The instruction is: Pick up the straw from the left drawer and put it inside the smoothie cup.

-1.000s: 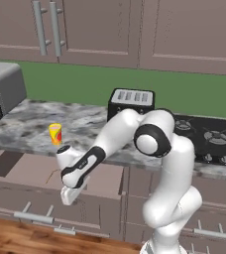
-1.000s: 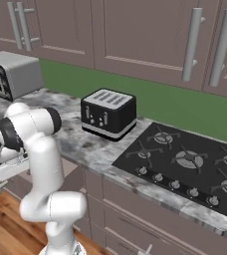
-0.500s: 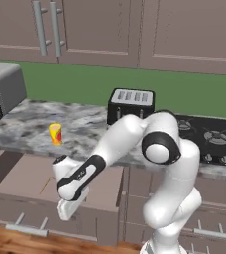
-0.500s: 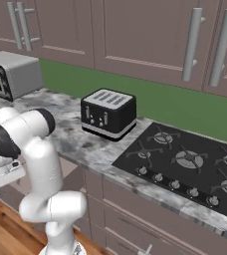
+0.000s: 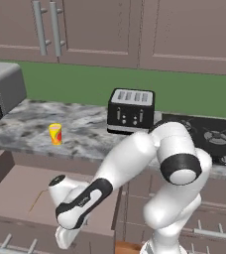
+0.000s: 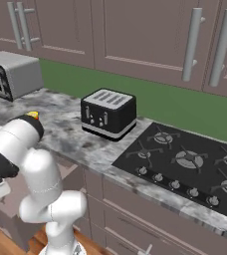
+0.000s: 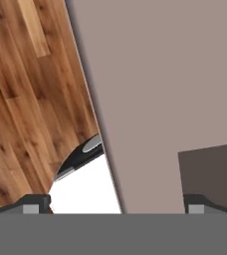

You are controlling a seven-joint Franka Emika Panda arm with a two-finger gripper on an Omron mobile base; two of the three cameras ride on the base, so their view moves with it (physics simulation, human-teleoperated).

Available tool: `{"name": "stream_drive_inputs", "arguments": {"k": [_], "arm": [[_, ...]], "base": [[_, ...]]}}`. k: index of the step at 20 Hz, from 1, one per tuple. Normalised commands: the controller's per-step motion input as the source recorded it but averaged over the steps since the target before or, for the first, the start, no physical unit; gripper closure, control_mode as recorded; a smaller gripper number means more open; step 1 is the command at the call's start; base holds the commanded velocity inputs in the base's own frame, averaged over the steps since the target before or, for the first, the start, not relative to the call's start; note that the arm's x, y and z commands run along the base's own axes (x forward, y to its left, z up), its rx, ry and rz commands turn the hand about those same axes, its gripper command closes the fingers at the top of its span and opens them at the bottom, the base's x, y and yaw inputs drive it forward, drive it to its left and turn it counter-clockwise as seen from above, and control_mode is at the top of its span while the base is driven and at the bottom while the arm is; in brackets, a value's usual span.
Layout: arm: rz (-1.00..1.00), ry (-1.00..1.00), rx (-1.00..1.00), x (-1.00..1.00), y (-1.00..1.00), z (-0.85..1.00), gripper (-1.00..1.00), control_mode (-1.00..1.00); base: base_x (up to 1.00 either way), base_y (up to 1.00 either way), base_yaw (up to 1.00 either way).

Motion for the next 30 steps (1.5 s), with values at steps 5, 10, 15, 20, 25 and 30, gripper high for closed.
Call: {"name": "stream_drive_inputs", "arguments": {"k": [5,10,15,20,25,30], "arm": [[0.00,-0.08,0.00,-0.87,0.01,0.37,-1.00,-1.00],[-0.01,-0.09,0.00,-0.48,0.03,0.96,-1.00,-1.00],[-0.08,0.00,0.00,-0.06,0.00,1.00,-1.00,-1.00],[-0.15,0.07,0.00,0.20,0.00,1.00,-1.00,-1.00],[-0.19,0.20,0.00,0.68,0.02,0.74,-1.00,-1.00],[-0.23,0.16,-0.06,0.87,0.28,0.13,-1.00,-1.00]], "base": [[0.00,0.00,0.00],[0.00,0.00,0.00],[0.00,0.00,0.00],[0.00,0.00,0.00],[0.00,0.00,0.00],[0.00,0.00,0.00]]}}
